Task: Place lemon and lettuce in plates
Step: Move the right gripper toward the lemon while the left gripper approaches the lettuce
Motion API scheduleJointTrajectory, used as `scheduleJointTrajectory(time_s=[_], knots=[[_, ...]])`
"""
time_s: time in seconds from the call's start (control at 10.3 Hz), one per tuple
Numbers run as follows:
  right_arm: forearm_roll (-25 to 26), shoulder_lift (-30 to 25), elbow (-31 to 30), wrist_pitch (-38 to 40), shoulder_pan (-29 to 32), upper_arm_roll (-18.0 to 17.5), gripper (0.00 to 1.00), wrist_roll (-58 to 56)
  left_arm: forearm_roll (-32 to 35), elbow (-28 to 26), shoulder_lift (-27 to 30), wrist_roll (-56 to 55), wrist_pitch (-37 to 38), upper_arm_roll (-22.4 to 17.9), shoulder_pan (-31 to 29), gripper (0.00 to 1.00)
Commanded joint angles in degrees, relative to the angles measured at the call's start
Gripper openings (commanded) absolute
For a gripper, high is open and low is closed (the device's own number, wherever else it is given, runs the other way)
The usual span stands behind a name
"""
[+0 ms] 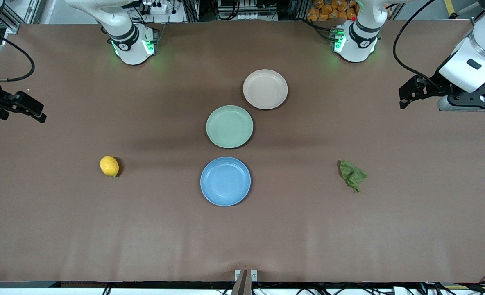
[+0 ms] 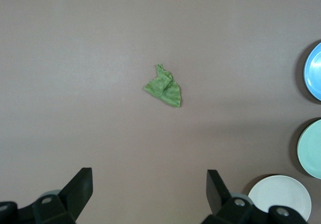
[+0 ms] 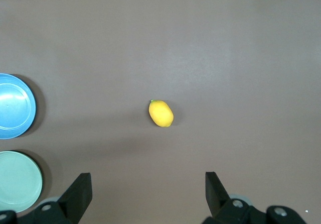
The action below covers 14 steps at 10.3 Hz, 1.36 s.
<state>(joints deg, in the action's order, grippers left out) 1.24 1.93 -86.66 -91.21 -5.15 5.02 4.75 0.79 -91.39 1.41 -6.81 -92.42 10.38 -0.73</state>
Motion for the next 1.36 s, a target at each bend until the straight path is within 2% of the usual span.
scheduleJointTrajectory(time_s=[0.0,0.68,0.97,1.26], knots=[[-1.0,-0.1,0.0,0.3,-0.1,0.2,1.00,-0.9,1.3,0.8,0.1,-0.8,1.1,0.0,0.3,1.00],[-1.0,0.1,-1.0,0.2,-0.1,0.2,1.00,-0.8,1.3,1.0,-3.2,-1.2,0.2,-0.1,0.4,1.00],[-1.0,0.1,-8.8,-7.7,0.0,0.0,1.00,-0.6,0.4,0.2,-7.9,-5.8,-5.0,0.0,0.2,1.00],[-1.1,0.3,-21.1,-21.8,0.0,-0.1,1.00,-1.1,0.4,-0.7,-14.5,-10.6,-10.0,0.1,0.7,1.00]])
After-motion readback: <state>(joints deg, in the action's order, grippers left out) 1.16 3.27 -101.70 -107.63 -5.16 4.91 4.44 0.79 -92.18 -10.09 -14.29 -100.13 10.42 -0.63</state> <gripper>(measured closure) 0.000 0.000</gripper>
